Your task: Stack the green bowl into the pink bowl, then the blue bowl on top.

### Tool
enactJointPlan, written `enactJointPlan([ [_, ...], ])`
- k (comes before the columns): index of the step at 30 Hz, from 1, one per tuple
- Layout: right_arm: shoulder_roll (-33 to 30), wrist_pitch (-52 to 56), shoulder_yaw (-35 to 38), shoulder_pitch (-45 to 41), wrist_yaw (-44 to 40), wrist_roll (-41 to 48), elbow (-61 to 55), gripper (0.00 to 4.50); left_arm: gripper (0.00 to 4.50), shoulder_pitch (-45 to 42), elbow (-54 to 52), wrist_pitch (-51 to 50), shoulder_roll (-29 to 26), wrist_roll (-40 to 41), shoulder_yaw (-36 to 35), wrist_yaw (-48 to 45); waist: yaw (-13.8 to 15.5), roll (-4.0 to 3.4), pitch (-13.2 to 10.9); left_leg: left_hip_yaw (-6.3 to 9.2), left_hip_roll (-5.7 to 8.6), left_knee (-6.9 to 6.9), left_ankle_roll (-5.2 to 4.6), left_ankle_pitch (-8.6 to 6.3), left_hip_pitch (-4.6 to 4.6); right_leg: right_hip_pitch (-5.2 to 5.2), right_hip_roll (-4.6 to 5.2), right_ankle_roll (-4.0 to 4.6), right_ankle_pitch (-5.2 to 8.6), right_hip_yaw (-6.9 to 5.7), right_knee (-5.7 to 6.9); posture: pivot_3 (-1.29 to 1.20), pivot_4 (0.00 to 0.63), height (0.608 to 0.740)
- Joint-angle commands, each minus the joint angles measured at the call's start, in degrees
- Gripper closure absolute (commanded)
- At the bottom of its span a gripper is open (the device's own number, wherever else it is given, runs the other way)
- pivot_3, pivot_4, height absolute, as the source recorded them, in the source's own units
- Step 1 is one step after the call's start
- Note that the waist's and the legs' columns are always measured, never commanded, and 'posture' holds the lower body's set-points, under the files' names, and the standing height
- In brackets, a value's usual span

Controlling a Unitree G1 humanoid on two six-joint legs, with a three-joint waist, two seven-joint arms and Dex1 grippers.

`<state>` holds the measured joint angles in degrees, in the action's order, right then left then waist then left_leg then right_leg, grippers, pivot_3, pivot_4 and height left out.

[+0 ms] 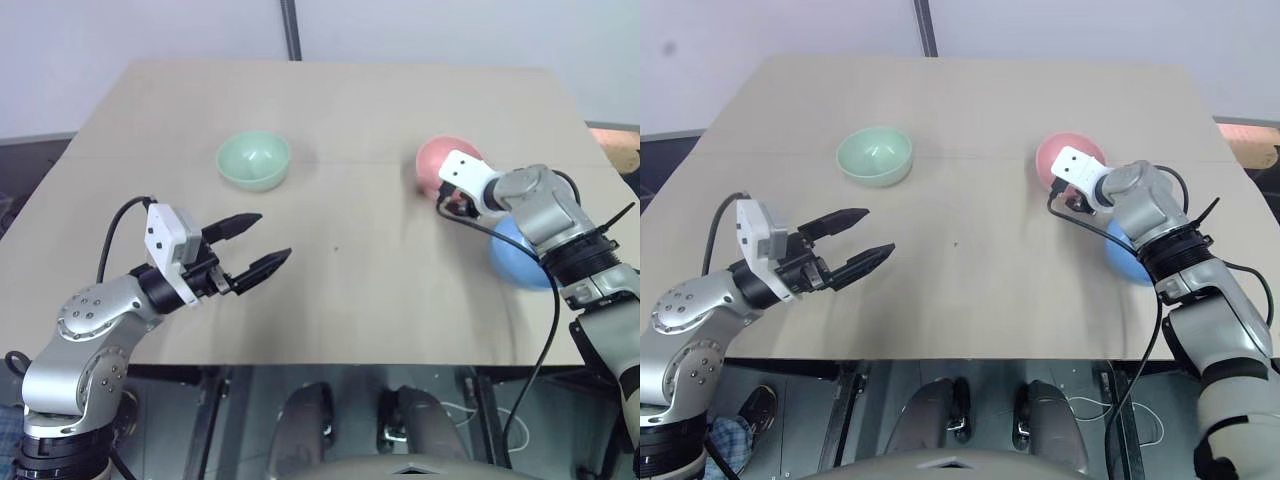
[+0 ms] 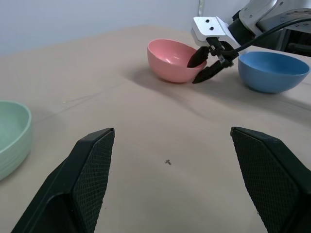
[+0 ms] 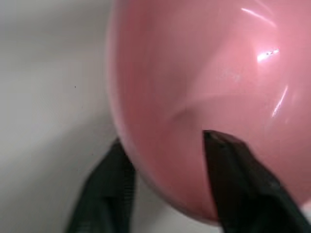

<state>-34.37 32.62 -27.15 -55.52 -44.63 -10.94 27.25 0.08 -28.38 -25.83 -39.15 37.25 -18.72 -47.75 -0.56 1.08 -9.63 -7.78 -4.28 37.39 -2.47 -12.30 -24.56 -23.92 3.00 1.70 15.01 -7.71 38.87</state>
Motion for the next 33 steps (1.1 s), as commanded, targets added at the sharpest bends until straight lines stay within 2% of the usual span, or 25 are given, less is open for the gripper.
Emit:
enactJointPlan([
  [1, -0.2, -2.4, 0.4, -1.5, -0.8, -2.2, -0.7, 4.05, 0.44, 0.1, -0.8, 1.4, 0.1, -0.2, 0.3, 0.0, -0.1, 0.0, 0.0, 0.0, 0.0, 0.0, 0.0, 0.0, 0.0, 0.0, 0.0, 0.0, 0.0, 0.0, 0.0, 0.0, 0.15, 0.74],
  [2, -0.1, -2.7, 0.4, -1.5, -1.1, -2.7, -0.8, 4.41, 0.44, 0.1, -0.8, 1.4, 0.1, 0.0, 0.3, 0.1, -0.1, 0.0, 0.0, 0.0, 0.0, 0.0, 0.0, 0.0, 0.0, 0.0, 0.0, 0.0, 0.0, 0.0, 0.01, 0.0, 0.15, 0.74],
  [6, -0.7, -4.4, 0.4, -0.6, -3.3, -4.2, -4.6, 4.41, 0.44, 0.0, -0.6, 1.4, -0.1, 0.1, 0.4, 0.1, -0.2, -0.05, 0.0, 0.0, 0.0, 0.0, 0.0, 0.0, 0.02, 0.0, 0.01, 0.0, 0.0, 0.0, 0.01, 0.0, 0.15, 0.74],
  [11, -3.7, -5.5, -2.0, 3.4, -8.9, -7.4, -21.2, 4.41, 0.44, 0.1, -0.6, 1.3, -0.1, 0.2, 0.7, -0.1, -0.1, -0.12, -0.1, 0.01, -0.01, -0.02, 0.0, 0.0, -0.02, -0.04, 0.01, -0.01, 0.0, 0.01, 0.0, 0.0, 0.15, 0.74],
  [15, -2.0, 1.0, -3.6, 6.3, -13.2, -7.7, -36.1, 4.41, 0.44, 0.2, -0.2, 1.3, -0.3, 0.2, 1.0, -0.5, -0.3, -0.12, -0.1, 0.01, -0.03, -0.02, 0.01, 0.0, -0.01, -0.05, 0.0, -0.18, 0.1, 0.02, 0.01, 0.0, 0.15, 0.74],
  [18, 2.2, 9.7, -6.2, 9.0, -13.9, -7.8, -45.3, 4.41, 0.44, 0.3, 0.0, 1.3, -0.3, 0.1, 1.4, -0.8, -0.2, -0.11, -0.1, 0.01, -0.04, -0.02, 0.01, 0.0, 0.02, -0.04, 0.0, -0.19, 0.11, 0.01, 0.05, 0.0, 0.15, 0.74],
  [23, 8.4, 16.3, -10.6, 10.0, -10.0, -10.6, -45.7, 4.41, 0.44, 0.3, 0.2, 1.4, -0.1, -0.1, 1.7, -1.0, -0.1, -0.1, -0.1, 0.02, -0.02, 0.04, 0.01, 0.0, -0.01, -0.03, 0.03, -0.18, 0.1, -0.01, 0.05, 0.0, 0.15, 0.74],
  [27, 8.2, 13.8, -17.2, 8.7, -9.7, -15.8, -44.3, 4.41, 0.44, 0.5, 0.3, 1.4, 0.0, -0.1, 1.9, -1.1, -0.1, -0.09, -0.1, 0.03, 0.01, 0.05, 0.01, 0.0, -0.01, -0.03, 0.05, -0.19, 0.11, -0.03, 0.05, 0.0, 0.15, 0.74],
  [33, 5.9, 13.2, -20.9, 9.4, -13.9, -18.4, -47.2, 4.41, 0.44, 0.5, 0.3, 1.2, -0.4, 0.1, 1.7, -1.0, -0.2, -0.09, -0.1, 0.03, -0.01, 0.04, 0.01, 0.0, 0.0, -0.04, 0.01, -0.19, 0.11, -0.03, 0.06, 0.0, 0.15, 0.74],
])
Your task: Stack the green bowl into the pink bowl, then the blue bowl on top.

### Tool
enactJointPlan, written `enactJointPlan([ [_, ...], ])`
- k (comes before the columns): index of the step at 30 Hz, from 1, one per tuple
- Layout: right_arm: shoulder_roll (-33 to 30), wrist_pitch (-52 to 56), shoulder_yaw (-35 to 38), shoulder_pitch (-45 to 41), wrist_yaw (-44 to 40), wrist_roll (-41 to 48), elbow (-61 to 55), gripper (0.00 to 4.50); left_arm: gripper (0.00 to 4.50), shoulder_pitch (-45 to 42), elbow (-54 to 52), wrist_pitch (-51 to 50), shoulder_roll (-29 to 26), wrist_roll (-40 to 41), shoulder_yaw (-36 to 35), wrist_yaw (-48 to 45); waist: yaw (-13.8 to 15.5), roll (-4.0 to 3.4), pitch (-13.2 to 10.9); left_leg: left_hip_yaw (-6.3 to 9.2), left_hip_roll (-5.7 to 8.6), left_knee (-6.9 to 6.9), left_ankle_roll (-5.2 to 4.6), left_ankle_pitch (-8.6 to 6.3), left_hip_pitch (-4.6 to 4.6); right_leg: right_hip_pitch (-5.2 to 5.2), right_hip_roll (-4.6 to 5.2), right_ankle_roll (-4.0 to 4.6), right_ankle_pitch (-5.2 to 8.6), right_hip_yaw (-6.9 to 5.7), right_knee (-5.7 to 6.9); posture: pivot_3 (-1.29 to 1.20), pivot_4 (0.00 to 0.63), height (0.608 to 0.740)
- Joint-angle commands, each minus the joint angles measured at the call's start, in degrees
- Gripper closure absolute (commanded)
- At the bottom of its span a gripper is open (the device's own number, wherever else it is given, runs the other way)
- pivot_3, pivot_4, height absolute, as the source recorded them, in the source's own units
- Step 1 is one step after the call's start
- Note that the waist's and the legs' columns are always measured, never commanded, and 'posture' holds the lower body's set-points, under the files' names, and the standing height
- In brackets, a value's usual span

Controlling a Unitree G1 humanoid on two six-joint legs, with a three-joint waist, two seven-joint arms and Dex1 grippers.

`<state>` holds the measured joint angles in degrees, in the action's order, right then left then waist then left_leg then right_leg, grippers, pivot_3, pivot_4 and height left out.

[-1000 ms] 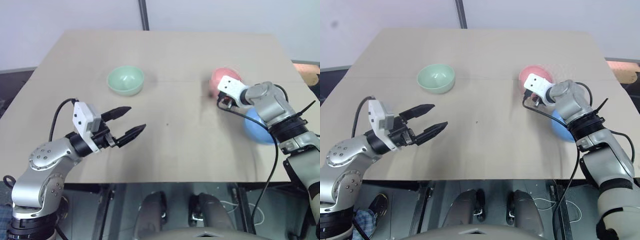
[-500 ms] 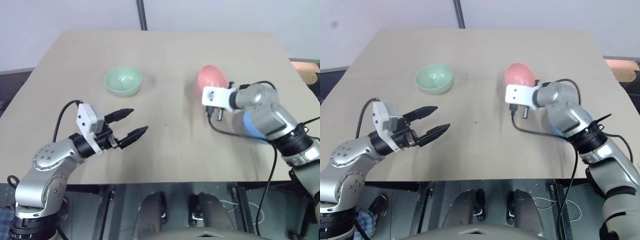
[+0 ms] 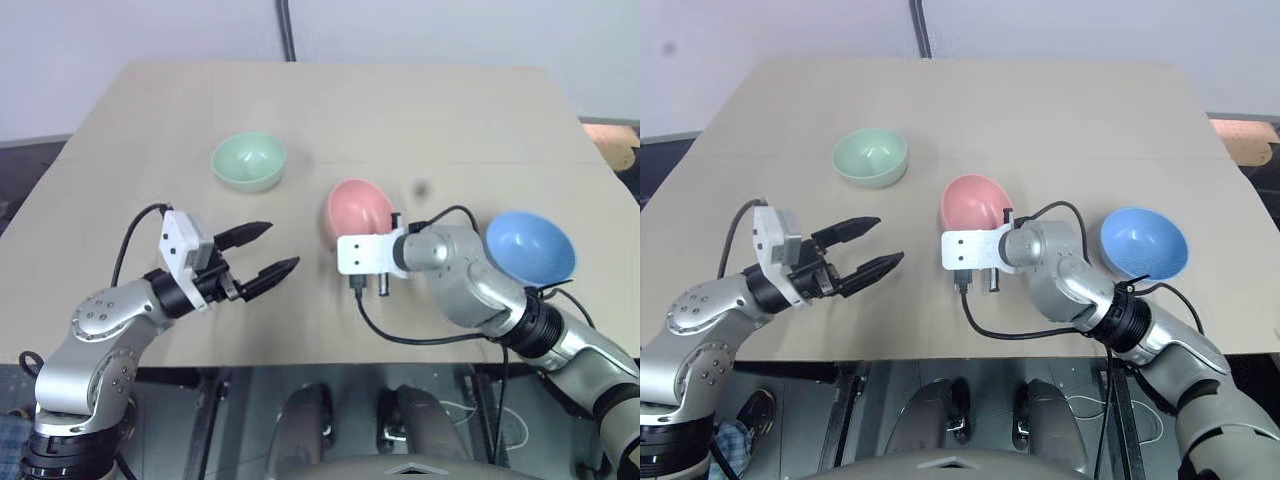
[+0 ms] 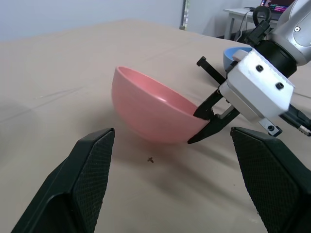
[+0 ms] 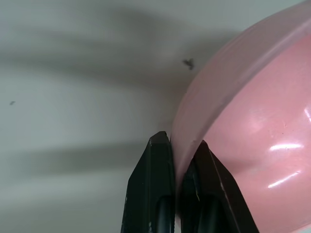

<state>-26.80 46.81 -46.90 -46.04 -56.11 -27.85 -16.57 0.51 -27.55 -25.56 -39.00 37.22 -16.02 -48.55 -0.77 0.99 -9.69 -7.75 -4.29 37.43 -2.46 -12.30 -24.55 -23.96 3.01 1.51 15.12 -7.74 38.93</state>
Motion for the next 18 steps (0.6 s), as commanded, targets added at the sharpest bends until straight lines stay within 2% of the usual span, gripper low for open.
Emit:
enactJointPlan([
  [1, -2.6, -1.3, -1.4, 0.4, -3.3, -1.7, -4.4, 4.41, 0.44, 0.1, -0.4, 1.0, -0.6, 0.1, -1.0, -0.2, 0.0, 0.0, 0.0, 0.0, 0.0, 0.0, 0.0, 0.0, -0.01, 0.0, 0.0, 0.0, 0.0, 0.0, -0.01, 0.0, 0.15, 0.74],
  [5, -5.9, -1.8, -1.8, 1.0, -7.0, -2.8, -8.1, 4.41, 0.44, 0.3, -0.6, 1.1, -0.5, 0.0, -0.7, -0.3, 0.1, 0.0, 0.0, 0.01, 0.01, 0.0, 0.0, 0.0, 0.0, 0.01, 0.01, -0.02, 0.01, -0.01, -0.02, 0.0, 0.15, 0.74],
  [9, -6.3, -1.9, -1.0, 0.9, -8.3, -3.5, -9.5, 4.41, 0.44, 0.1, -0.5, 1.1, -0.4, 0.0, -0.5, -0.2, 0.0, 0.0, 0.0, 0.01, 0.0, 0.0, 0.0, 0.0, 0.02, 0.01, 0.01, -0.03, 0.02, -0.01, -0.01, 0.0, 0.15, 0.74],
  [14, -5.6, -2.3, -0.2, 1.3, -8.3, -4.2, -9.4, 2.43, 0.44, -0.2, -0.7, 1.0, -0.1, 0.1, 0.1, 0.1, 0.0, 0.01, 0.0, 0.01, 0.0, 0.0, 0.0, 0.0, 0.01, 0.01, 0.0, -0.02, 0.02, -0.01, -0.02, 0.0, 0.15, 0.74],
  [18, -5.2, -1.2, 1.1, 1.3, -9.2, -3.9, -9.9, 2.43, 0.44, -0.3, -0.6, 0.9, -0.3, 0.2, 0.2, 0.1, 0.0, 0.01, 0.0, 0.01, 0.0, 0.0, 0.0, 0.0, 0.0, 0.0, 0.01, -0.02, 0.02, -0.01, -0.02, 0.0, 0.15, 0.74],
])
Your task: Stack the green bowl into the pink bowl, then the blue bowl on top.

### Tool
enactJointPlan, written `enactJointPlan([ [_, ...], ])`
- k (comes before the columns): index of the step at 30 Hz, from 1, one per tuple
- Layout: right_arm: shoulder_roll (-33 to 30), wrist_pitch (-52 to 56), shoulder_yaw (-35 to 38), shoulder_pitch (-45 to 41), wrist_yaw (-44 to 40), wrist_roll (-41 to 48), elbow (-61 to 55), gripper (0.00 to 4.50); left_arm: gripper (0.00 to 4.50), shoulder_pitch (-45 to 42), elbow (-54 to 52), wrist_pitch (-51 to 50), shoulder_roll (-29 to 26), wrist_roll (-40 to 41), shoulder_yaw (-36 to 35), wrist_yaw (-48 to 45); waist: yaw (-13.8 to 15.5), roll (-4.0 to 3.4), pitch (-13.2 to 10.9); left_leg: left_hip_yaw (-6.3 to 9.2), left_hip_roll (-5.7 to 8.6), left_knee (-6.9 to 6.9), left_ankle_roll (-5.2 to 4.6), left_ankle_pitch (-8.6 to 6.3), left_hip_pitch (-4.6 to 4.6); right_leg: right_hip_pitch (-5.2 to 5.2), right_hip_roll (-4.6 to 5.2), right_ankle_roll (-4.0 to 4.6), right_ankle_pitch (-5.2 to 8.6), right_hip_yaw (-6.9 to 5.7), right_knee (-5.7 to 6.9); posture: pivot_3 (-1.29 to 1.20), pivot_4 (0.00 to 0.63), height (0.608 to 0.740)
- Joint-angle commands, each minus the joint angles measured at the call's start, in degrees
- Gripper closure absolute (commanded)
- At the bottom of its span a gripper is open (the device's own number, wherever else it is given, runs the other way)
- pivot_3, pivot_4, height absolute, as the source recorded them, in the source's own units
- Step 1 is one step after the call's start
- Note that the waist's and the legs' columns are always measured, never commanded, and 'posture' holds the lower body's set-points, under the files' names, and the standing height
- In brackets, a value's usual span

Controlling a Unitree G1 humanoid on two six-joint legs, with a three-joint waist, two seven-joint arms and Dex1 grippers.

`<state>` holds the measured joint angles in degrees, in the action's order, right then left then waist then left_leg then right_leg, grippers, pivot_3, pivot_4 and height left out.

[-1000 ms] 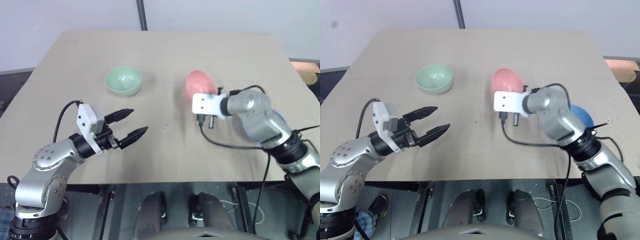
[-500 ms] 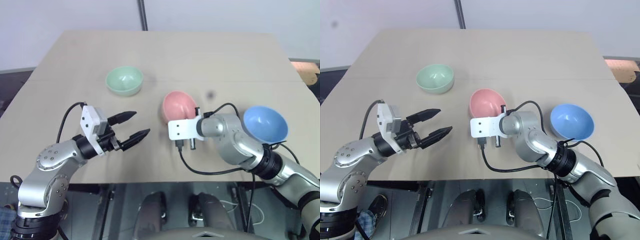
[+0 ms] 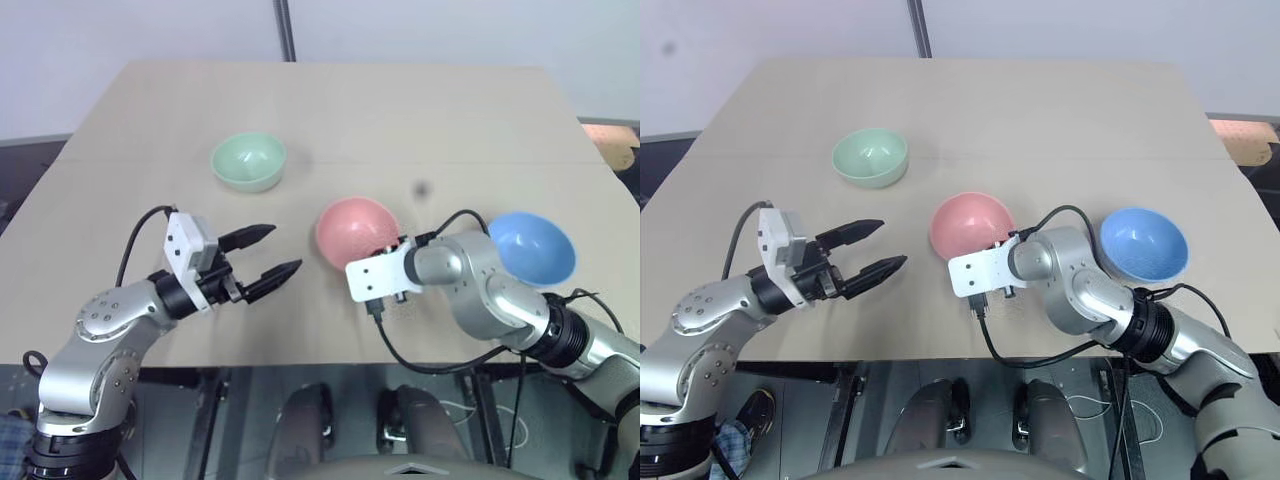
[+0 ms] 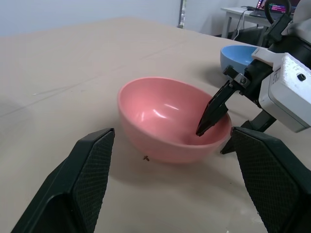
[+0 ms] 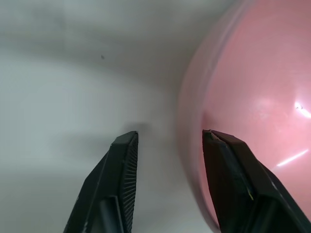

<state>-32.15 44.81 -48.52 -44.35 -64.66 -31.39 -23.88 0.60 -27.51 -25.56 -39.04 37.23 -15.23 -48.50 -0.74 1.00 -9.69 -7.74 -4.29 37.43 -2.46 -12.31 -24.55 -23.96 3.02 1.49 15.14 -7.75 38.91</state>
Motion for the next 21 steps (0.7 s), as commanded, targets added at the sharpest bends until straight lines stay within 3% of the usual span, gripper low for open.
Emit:
enactJointPlan([
  [1, 0.3, 1.7, 3.6, -0.6, -1.1, 0.3, -3.0, 2.43, 0.44, -0.4, -0.7, 0.9, -0.2, 0.3, -0.6, 0.0, 0.0, 0.0, 0.0, 0.0, 0.0, 0.0, 0.0, 0.0, 0.0, 0.0, 0.0, 0.0, 0.0, 0.0, 0.0, 0.0, 0.15, 0.74],
  [13, 0.0, 22.5, 26.3, -1.8, -4.8, 18.7, -11.9, 2.43, 0.44, 0.2, -1.2, 0.6, -0.4, 0.6, -1.1, 0.0, 0.1, 0.0, 0.0, 0.04, 0.01, 0.0, 0.0, 0.0, -0.02, 0.01, 0.01, 0.01, -0.01, -0.02, -0.01, 0.0, 0.15, 0.74],
  [15, 0.2, 28.9, 33.2, -0.5, -6.1, 24.3, -14.2, 2.43, 0.44, -0.1, -0.9, 0.7, -0.6, 0.6, -1.1, -0.1, 0.1, 0.0, 0.0, 0.05, 0.0, -0.02, 0.0, -0.01, -0.02, 0.0, 0.01, 0.02, 0.0, -0.02, -0.01, 0.0, 0.15, 0.74],
  [18, 2.5, 30.2, 46.5, 3.5, -6.1, 31.9, -17.0, 2.43, 0.44, -0.6, -0.1, 0.8, -0.9, 0.5, -1.2, -0.6, 0.3, 0.02, 0.0, 0.1, 0.01, -0.03, -0.01, -0.01, -0.05, 0.02, 0.01, 0.04, -0.02, -0.05, -0.05, 0.0, 0.15, 0.74],
  [21, 3.3, 28.8, 54.9, 8.3, -2.2, 35.5, -16.8, 2.43, 0.44, -0.9, 0.4, 0.9, -1.0, 0.3, -1.2, -0.8, 0.3, 0.02, 0.0, 0.13, 0.03, -0.03, -0.02, -0.02, -0.07, 0.03, 0.03, 0.04, -0.02, -0.07, -0.06, 0.0, 0.15, 0.74],
])
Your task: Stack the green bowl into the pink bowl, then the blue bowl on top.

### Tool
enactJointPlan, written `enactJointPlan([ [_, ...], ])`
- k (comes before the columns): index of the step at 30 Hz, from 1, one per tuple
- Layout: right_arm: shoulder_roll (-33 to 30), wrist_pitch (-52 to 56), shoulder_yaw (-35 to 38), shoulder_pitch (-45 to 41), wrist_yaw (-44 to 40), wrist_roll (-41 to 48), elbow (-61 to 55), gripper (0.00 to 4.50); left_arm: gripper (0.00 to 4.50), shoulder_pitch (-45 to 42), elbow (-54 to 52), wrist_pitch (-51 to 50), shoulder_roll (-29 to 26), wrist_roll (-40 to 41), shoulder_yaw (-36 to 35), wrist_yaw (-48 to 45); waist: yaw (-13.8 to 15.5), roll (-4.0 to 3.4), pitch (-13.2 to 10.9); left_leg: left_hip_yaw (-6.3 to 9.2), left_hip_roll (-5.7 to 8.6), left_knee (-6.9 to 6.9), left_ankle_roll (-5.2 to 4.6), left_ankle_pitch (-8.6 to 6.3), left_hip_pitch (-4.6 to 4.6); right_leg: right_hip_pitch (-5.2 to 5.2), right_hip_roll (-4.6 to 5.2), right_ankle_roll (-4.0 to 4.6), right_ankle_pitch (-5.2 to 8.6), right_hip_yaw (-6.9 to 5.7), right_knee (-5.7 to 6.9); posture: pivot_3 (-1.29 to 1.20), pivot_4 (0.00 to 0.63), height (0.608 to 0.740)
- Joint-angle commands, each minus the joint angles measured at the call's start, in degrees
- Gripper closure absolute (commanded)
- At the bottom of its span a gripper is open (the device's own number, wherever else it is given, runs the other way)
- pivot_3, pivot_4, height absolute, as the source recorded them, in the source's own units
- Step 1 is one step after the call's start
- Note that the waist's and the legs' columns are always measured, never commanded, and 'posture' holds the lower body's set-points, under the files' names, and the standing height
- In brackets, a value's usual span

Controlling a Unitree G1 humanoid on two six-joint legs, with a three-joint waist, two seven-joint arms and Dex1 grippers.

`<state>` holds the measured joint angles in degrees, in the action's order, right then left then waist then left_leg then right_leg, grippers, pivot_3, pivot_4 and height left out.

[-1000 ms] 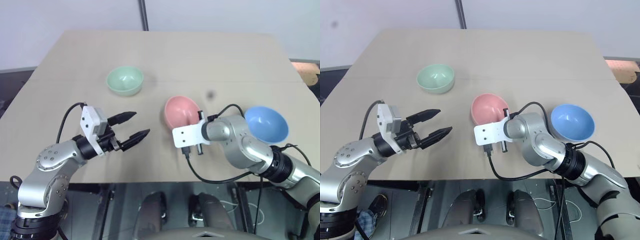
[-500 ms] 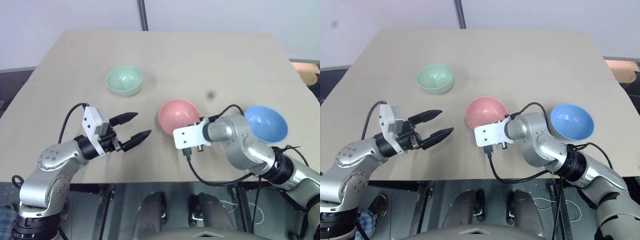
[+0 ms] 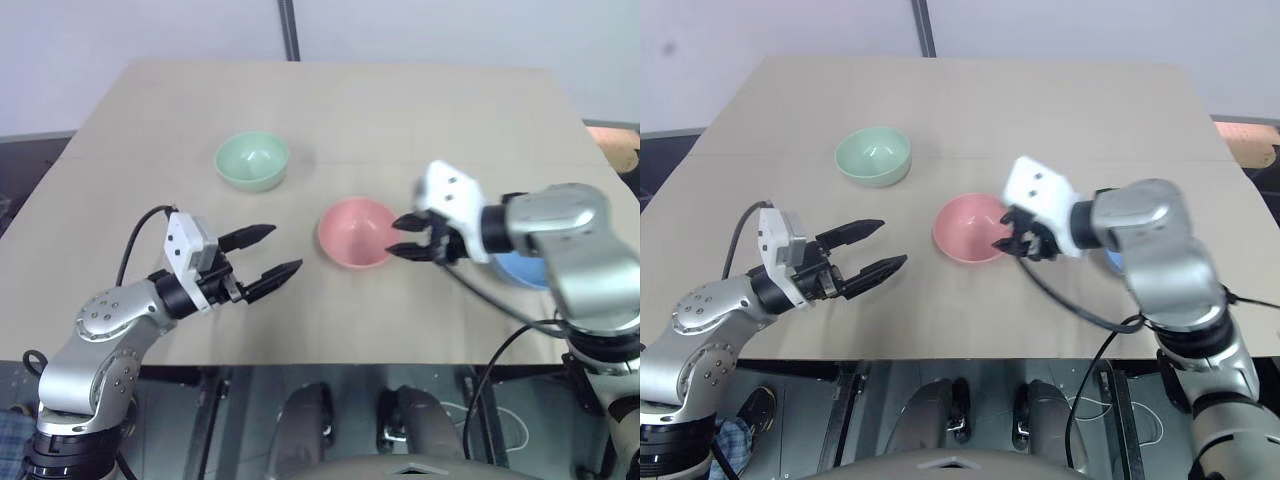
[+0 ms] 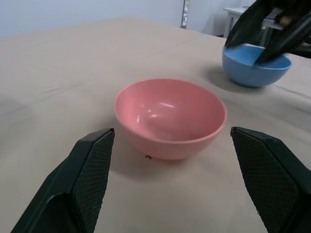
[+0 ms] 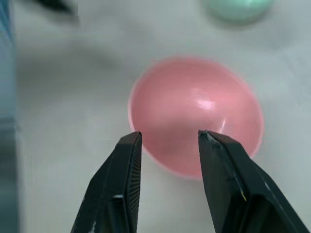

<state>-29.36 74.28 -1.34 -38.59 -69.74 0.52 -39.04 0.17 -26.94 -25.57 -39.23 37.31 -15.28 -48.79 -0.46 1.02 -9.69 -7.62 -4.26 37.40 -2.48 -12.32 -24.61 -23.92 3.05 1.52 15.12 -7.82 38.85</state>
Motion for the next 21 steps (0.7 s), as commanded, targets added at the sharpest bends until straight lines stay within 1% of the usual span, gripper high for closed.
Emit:
enactJointPlan([
  [1, 0.7, -1.6, 10.1, 3.9, 3.9, 4.6, -1.6, 2.43, 0.44, -0.6, 0.0, 1.0, -0.9, 0.2, -1.1, -0.5, 0.0, -0.01, 0.0, 0.0, 0.0, 0.0, 0.0, 0.0, 0.01, 0.01, 0.0, -0.01, 0.0, 0.0, 0.0, 0.0, 0.15, 0.74],
  [2, 1.1, -3.0, 12.9, 5.6, 4.7, 6.0, -1.9, 2.43, 0.44, -0.7, 0.1, 1.0, -0.9, 0.0, -1.2, -0.4, 0.0, -0.01, 0.0, 0.0, 0.0, 0.0, 0.0, 0.0, 0.01, 0.0, 0.0, -0.02, 0.01, 0.0, 0.01, 0.0, 0.15, 0.74],
  [4, 1.5, -4.6, 22.7, 9.5, 2.6, 11.9, -3.2, 2.43, 0.44, -1.3, 0.5, 0.4, -0.9, -0.3, -1.5, 1.0, 0.1, -0.01, 0.0, 0.01, 0.0, -0.01, 0.0, 0.0, 0.01, 0.01, -0.01, -0.03, 0.02, -0.01, 0.01, 0.0, 0.15, 0.74],
  [6, 1.1, -3.8, 32.2, 11.9, 0.2, 18.9, -4.3, 2.43, 0.44, -1.7, 1.0, -0.4, -1.0, -1.0, -1.7, 2.7, 0.4, -0.04, 0.0, 0.02, 0.02, -0.01, -0.01, 0.0, -0.01, 0.01, -0.01, -0.03, 0.02, -0.01, -0.01, 0.0, 0.15, 0.74],
  [8, 2.0, -2.0, 39.4, 12.1, 1.2, 24.0, -4.4, 2.43, 0.44, -1.9, 1.4, -0.5, -1.1, -1.7, -1.7, 3.6, 0.3, -0.04, 0.0, 0.0, 0.02, -0.01, -0.01, 0.0, 0.01, 0.01, -0.01, -0.03, 0.02, 0.0, 0.0, 0.0, 0.15, 0.74],
  [9, 1.7, -1.9, 42.4, 13.5, 1.3, 26.2, -3.8, 2.43, 0.44, -2.1, 1.7, -0.4, -1.2, -2.1, -1.5, 3.8, 0.2, -0.03, 0.0, 0.0, 0.01, -0.02, -0.03, -0.02, 0.06, 0.04, -0.02, -0.03, 0.02, 0.01, 0.01, 0.0, 0.15, 0.74],
  [10, 1.4, -1.9, 44.2, 14.7, 1.6, 27.9, -3.5, 2.43, 0.44, -2.2, 1.9, -0.3, -1.2, -2.4, -1.4, 3.9, 0.2, -0.03, 0.0, 0.01, -0.01, -0.03, -0.22, -0.13, 0.08, 0.04, -0.05, -0.03, 0.02, 0.01, 0.01, 0.0, 0.15, 0.74],
  [14, -1.9, -8.6, 47.9, 24.1, 0.4, 32.7, -3.2, 2.43, 0.44, -5.9, 4.7, 0.1, -1.4, -4.9, 0.2, 5.1, 1.0, -0.07, -0.1, 0.05, 0.01, -0.06, -0.23, -0.14, 0.08, 0.09, -0.04, -0.02, 0.03, -0.03, -0.02, 0.0, 0.15, 0.74],
  [19, -2.9, -16.7, 48.1, 30.2, 3.2, 36.8, -1.5, 2.43, 0.44, -14.2, 12.0, -0.3, -1.3, -13.4, 5.7, 9.9, 1.3, -0.07, -0.1, 0.02, 0.02, -0.01, -0.24, -0.14, 0.17, 0.16, -0.06, -0.04, 0.03, 0.01, 0.0, 0.0, 0.15, 0.74],
  [21, -3.1, -19.3, 47.8, 32.5, 4.1, 38.2, -1.3, 2.43, 0.44, -17.4, 14.4, -0.5, -1.0, -14.8, 6.9, 10.5, 1.3, -0.06, -0.1, 0.01, 0.02, 0.0, -0.25, -0.14, 0.17, 0.16, -0.06, -0.04, 0.03, 0.01, 0.0, 0.0, 0.15, 0.74],
])
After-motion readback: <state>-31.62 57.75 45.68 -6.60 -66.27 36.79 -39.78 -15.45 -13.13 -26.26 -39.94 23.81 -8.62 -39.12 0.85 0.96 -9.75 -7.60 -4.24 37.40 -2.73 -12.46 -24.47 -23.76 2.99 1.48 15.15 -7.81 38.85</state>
